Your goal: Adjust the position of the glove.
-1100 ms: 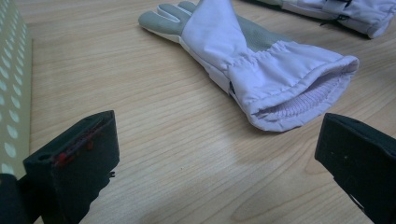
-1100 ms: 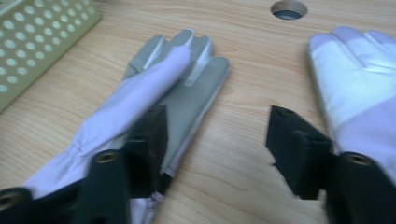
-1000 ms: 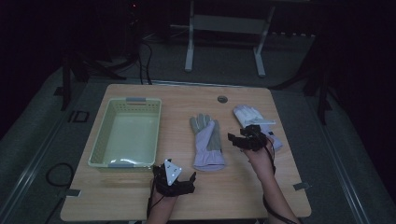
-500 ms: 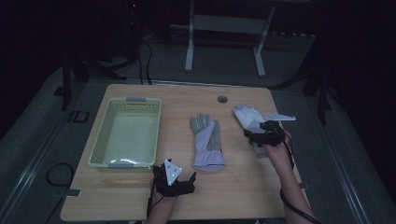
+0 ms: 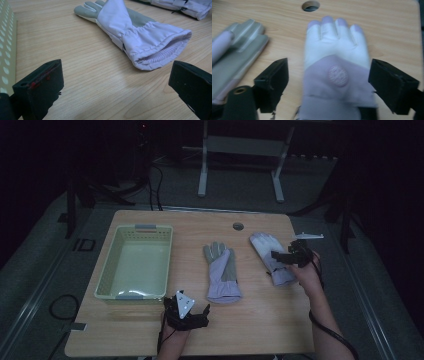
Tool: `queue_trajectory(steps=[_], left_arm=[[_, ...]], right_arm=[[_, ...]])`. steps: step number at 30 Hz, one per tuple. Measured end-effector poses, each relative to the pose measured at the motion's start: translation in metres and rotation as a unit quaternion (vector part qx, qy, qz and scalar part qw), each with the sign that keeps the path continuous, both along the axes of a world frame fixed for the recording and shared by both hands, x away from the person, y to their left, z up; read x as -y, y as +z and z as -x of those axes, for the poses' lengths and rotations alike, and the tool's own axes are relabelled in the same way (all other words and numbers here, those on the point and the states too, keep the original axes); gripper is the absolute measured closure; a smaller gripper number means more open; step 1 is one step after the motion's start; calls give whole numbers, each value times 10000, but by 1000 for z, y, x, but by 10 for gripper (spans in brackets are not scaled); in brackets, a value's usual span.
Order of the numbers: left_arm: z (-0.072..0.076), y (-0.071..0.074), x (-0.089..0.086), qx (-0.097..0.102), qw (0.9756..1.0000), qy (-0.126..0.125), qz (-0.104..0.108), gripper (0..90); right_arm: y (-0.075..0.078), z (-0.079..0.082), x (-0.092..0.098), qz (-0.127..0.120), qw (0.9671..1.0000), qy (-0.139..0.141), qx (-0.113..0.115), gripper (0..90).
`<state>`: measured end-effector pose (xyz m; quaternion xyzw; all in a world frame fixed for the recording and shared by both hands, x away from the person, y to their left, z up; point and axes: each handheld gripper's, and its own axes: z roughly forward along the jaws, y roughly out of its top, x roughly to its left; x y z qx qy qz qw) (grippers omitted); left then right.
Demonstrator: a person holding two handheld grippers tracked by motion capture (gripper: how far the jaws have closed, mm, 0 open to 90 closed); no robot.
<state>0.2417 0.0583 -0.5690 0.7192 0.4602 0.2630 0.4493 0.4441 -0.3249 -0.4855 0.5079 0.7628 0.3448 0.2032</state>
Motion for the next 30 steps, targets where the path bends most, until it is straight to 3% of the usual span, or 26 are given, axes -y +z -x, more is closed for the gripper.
queue_trajectory(steps=[2,5,8,10,13,18,21,23,30], left_arm=[[0,0,0,-8,10000,-3,4,0],[-1,0,0,-16,10000,-3,20,0],[-1,0,0,-17,10000,-1,24,0],[-1,0,0,-11,10000,3,22,0],[0,0,0,-11,10000,6,17,0],[0,0,0,2,10000,6,38,0],[0,0,0,3,10000,1,32,0],[0,0,0,4,10000,-3,22,0],[0,0,0,6,10000,2,20,0]], right_arm=[[-1,-6,3,-29,10000,45,-58,253],[-2,-19,9,-41,9998,212,-1,413],[-4,-24,10,-102,9994,308,-88,465],[-10,-32,8,71,9987,486,-102,473],[-14,-35,7,243,9984,484,-141,494],[-29,-38,8,151,9972,546,-490,477],[-33,-37,9,111,9966,580,-576,479],[-39,-37,7,215,9950,636,-745,475],[-46,-33,3,278,9951,618,-726,664]])
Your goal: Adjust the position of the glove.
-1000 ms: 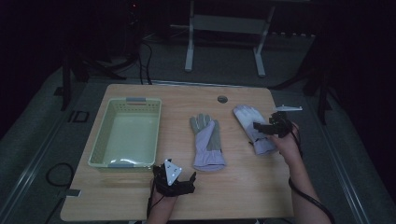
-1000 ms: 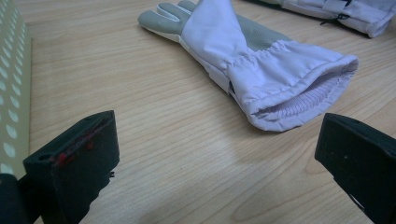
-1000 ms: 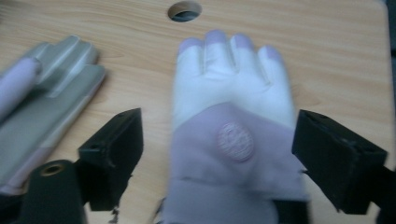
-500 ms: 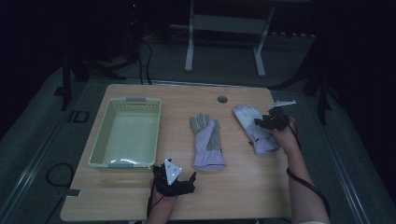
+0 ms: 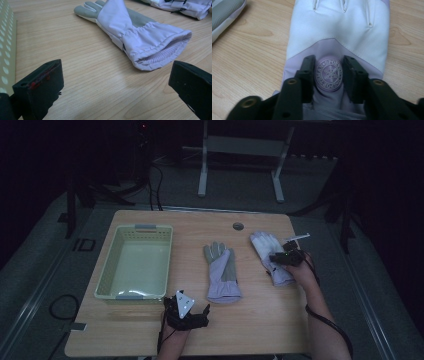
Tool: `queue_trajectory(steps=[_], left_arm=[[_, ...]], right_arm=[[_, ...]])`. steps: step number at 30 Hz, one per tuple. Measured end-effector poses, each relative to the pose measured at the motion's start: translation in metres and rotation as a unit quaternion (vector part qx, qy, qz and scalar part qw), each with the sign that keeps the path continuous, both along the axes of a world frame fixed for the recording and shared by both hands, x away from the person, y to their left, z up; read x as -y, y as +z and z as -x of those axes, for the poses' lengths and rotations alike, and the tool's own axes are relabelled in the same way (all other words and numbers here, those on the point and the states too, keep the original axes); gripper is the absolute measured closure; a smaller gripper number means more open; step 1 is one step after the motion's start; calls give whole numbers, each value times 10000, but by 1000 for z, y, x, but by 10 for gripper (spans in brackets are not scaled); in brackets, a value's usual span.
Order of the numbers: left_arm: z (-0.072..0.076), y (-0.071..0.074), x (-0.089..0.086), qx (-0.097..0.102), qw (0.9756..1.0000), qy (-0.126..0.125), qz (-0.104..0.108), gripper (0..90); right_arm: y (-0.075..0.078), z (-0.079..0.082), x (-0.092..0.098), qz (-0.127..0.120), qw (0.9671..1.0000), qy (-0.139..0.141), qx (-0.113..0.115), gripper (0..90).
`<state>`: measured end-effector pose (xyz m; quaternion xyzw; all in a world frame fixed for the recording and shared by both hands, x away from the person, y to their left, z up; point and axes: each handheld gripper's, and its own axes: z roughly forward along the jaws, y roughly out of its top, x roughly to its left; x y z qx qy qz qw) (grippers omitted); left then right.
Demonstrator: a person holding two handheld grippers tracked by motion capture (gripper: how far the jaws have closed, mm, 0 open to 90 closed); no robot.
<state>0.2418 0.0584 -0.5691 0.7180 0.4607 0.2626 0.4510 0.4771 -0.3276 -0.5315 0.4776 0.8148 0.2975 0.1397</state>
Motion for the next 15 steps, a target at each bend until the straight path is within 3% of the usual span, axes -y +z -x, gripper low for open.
queue_trajectory(steps=[3,6,12,15], left_arm=[[0,0,0,-3,10000,18,15,0],[0,0,0,0,10000,26,21,0],[0,0,0,-2,10000,29,10,0],[0,0,0,3,10000,35,11,0]], right_arm=[[4,5,-2,-153,9992,-359,3,762],[11,10,-5,-89,9985,-545,-20,785],[38,27,-6,-183,9962,-844,58,799],[61,46,-5,-392,9933,-1077,123,803]])
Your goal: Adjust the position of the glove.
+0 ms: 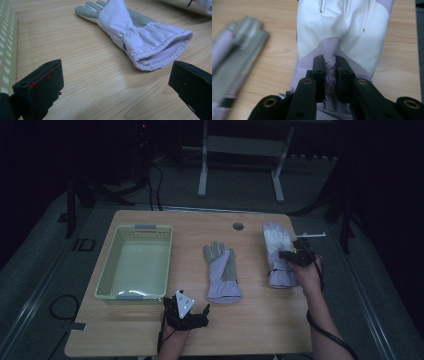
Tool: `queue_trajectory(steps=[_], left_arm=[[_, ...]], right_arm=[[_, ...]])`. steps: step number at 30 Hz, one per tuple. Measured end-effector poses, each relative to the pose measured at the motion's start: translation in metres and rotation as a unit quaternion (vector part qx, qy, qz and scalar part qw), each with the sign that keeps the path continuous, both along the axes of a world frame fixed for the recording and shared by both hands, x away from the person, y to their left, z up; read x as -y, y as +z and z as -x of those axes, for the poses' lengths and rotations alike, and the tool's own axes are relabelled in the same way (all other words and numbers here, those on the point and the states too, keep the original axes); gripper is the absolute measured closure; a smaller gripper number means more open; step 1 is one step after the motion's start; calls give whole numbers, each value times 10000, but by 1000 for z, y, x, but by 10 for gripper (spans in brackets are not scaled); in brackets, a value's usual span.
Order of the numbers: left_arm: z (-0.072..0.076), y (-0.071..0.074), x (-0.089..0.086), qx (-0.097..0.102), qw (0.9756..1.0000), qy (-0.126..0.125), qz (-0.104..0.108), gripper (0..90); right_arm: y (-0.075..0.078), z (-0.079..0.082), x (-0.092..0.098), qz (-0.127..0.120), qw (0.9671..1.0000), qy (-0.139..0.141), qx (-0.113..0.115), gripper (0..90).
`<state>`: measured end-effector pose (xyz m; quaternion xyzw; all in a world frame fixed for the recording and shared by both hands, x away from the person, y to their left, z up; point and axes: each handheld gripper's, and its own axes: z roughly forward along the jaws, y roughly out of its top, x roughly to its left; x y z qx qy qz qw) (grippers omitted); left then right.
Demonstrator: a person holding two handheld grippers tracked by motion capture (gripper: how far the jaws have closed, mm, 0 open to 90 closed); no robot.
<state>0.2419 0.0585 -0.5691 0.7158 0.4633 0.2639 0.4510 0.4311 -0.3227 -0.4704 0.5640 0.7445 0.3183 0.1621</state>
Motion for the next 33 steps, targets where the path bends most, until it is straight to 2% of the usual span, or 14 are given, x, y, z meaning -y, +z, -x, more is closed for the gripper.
queue_trajectory(steps=[3,4,8,14,18,21,28,33], left_arm=[[0,0,0,3,10000,4,7,0],[0,0,0,9,10000,7,2,0],[0,0,0,17,10000,2,-15,0],[0,0,0,10,10000,-10,-25,0],[0,0,0,26,10000,-19,-28,0],[1,0,0,28,10000,-32,-51,0],[1,0,0,29,10000,-33,-45,0],[1,0,0,35,10000,-34,-41,0]], right_arm=[[9,8,0,-121,9999,-94,49,803],[17,19,0,-142,9997,-184,101,803],[23,37,-2,-239,9990,-363,145,802],[16,55,-8,-171,9989,-436,64,802],[3,63,-13,-163,9987,-486,6,801],[-11,62,-16,-66,9989,-452,-80,800],[-43,47,-19,141,9981,-506,-313,779],[-50,44,-20,166,9984,-471,-273,725]])
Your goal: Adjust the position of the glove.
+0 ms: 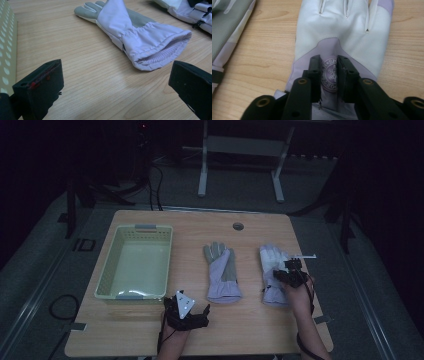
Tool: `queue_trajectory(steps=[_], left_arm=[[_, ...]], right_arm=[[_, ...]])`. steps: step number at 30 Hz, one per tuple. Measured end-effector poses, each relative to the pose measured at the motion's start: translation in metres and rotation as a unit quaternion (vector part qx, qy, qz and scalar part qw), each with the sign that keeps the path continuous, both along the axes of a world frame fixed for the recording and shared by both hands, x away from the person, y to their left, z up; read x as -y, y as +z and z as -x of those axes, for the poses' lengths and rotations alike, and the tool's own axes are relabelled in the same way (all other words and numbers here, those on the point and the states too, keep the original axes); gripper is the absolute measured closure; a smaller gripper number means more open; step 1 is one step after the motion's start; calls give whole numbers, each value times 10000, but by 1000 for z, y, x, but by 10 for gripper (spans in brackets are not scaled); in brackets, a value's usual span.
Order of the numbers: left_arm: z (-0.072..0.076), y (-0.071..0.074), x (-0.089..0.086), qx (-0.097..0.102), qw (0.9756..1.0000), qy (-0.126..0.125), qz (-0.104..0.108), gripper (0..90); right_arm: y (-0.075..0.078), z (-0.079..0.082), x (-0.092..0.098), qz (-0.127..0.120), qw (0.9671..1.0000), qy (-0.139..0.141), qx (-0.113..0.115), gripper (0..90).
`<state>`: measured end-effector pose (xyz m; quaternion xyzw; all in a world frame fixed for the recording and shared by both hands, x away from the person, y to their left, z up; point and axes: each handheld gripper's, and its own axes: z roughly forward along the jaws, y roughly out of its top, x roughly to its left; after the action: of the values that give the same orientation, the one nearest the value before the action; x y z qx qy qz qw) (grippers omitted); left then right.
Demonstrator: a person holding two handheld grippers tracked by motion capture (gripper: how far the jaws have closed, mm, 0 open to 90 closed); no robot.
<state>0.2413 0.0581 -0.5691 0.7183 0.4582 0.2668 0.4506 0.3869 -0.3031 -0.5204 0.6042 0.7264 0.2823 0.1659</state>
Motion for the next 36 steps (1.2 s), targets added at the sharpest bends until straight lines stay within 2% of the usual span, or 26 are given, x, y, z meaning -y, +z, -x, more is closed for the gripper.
queue_trajectory(steps=[5,9,10,13,15,16,17,22,23,27,31,34,36], left_arm=[[0,0,0,-3,10000,2,5,0],[0,0,0,-5,10000,0,-2,0],[0,0,0,-3,10000,0,-3,0],[0,0,0,-7,10000,-3,0,0],[0,0,0,-3,10000,2,-4,0],[0,0,0,1,10000,2,-3,0],[0,0,0,1,10000,4,-5,0],[0,0,0,6,10000,7,-6,0],[0,0,0,6,10000,4,-9,0],[0,0,1,2,10000,5,-12,0],[0,0,1,4,10000,4,-12,0],[0,0,1,-6,10000,-3,-15,0],[0,0,0,-8,10000,-8,-22,0]], right_arm=[[-3,0,1,-60,10000,47,54,665],[8,2,3,4,9997,168,175,579],[11,3,4,-30,9994,255,227,534],[22,2,8,-36,9976,603,325,492],[28,1,10,91,9960,831,315,492],[31,1,12,70,9947,962,348,488],[33,1,14,6,9934,1096,339,480],[37,2,21,188,9895,1416,230,466],[37,3,22,201,9883,1493,233,455],[29,4,25,249,9879,1525,157,444],[15,2,27,173,9890,1464,91,447],[4,-1,27,216,9896,1418,43,458],[-5,-3,28,153,9900,1404,-40,494]])
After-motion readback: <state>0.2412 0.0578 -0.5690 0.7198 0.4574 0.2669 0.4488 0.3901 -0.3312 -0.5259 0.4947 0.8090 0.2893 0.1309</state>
